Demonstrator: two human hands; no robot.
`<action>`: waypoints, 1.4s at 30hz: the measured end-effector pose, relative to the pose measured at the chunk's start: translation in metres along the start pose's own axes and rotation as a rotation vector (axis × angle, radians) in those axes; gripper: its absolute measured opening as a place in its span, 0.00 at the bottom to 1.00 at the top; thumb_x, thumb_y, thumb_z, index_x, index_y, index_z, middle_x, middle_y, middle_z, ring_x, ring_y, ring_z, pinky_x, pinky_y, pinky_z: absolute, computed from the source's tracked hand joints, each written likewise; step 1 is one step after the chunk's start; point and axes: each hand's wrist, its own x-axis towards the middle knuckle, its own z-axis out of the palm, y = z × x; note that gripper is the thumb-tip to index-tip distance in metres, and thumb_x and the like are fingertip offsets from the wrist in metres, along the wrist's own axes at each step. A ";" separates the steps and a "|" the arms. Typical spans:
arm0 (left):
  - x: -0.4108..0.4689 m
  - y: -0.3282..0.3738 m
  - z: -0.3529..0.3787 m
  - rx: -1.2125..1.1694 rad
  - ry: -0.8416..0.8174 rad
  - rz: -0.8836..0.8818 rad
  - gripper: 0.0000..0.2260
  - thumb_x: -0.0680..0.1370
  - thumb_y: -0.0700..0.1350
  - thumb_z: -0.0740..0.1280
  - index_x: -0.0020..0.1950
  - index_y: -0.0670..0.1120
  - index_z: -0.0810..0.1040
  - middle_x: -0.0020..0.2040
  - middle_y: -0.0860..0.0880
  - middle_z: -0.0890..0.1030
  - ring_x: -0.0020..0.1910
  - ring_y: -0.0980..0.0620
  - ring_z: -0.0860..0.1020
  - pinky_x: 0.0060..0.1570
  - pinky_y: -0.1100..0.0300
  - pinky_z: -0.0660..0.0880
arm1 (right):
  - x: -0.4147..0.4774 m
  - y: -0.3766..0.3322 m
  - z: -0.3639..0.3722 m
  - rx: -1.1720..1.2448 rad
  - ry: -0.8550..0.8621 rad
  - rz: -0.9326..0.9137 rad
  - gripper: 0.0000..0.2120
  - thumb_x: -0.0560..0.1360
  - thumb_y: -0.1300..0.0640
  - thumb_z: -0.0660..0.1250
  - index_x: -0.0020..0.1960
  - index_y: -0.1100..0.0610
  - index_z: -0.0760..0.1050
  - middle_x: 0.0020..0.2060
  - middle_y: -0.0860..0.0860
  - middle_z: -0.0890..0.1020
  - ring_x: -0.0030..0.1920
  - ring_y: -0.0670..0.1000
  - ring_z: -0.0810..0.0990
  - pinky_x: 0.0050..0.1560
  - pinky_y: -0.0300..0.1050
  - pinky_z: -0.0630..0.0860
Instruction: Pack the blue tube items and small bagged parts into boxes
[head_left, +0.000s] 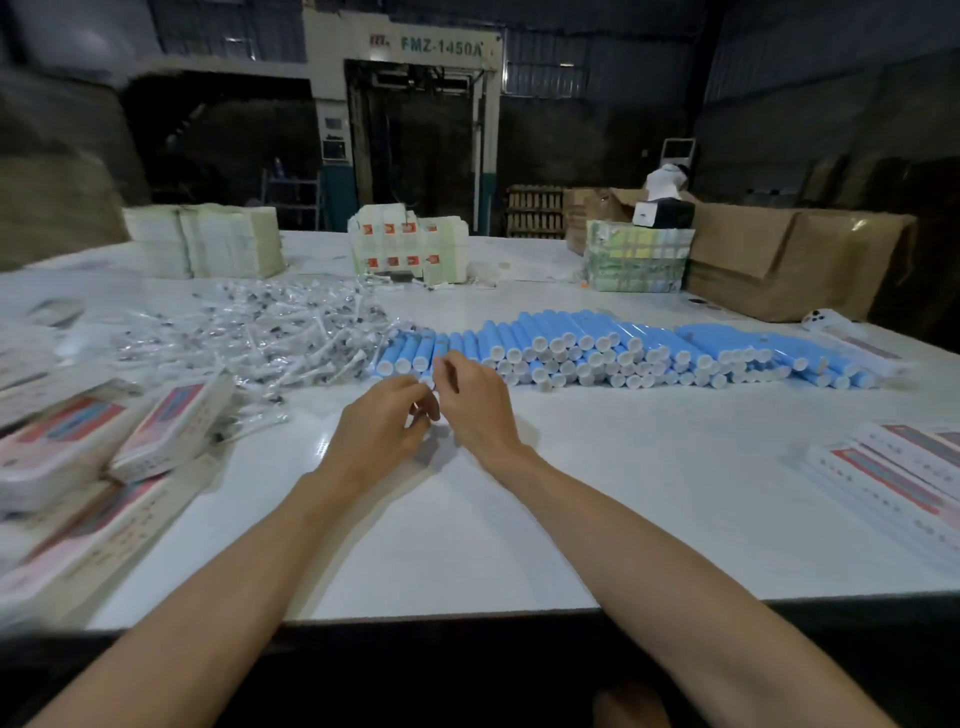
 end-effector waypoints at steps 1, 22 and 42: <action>0.001 -0.001 -0.003 0.046 -0.006 -0.022 0.08 0.80 0.41 0.67 0.52 0.53 0.82 0.53 0.57 0.81 0.56 0.51 0.78 0.48 0.52 0.76 | -0.003 0.003 0.006 0.002 -0.022 0.004 0.16 0.86 0.53 0.59 0.44 0.61 0.75 0.37 0.56 0.81 0.40 0.59 0.79 0.44 0.57 0.74; -0.016 -0.096 -0.111 1.024 -0.256 -0.748 0.24 0.85 0.62 0.64 0.69 0.44 0.79 0.69 0.41 0.77 0.69 0.41 0.73 0.68 0.49 0.69 | -0.002 0.028 0.017 0.100 -0.063 -0.007 0.19 0.85 0.51 0.63 0.37 0.56 0.69 0.27 0.49 0.72 0.31 0.51 0.72 0.35 0.51 0.68; 0.033 -0.035 -0.013 -1.330 0.140 -0.520 0.13 0.85 0.43 0.70 0.67 0.40 0.80 0.57 0.38 0.88 0.56 0.39 0.88 0.49 0.50 0.86 | 0.032 0.035 0.028 -0.365 -0.179 -0.071 0.22 0.80 0.63 0.63 0.74 0.59 0.70 0.71 0.54 0.72 0.72 0.55 0.68 0.66 0.51 0.70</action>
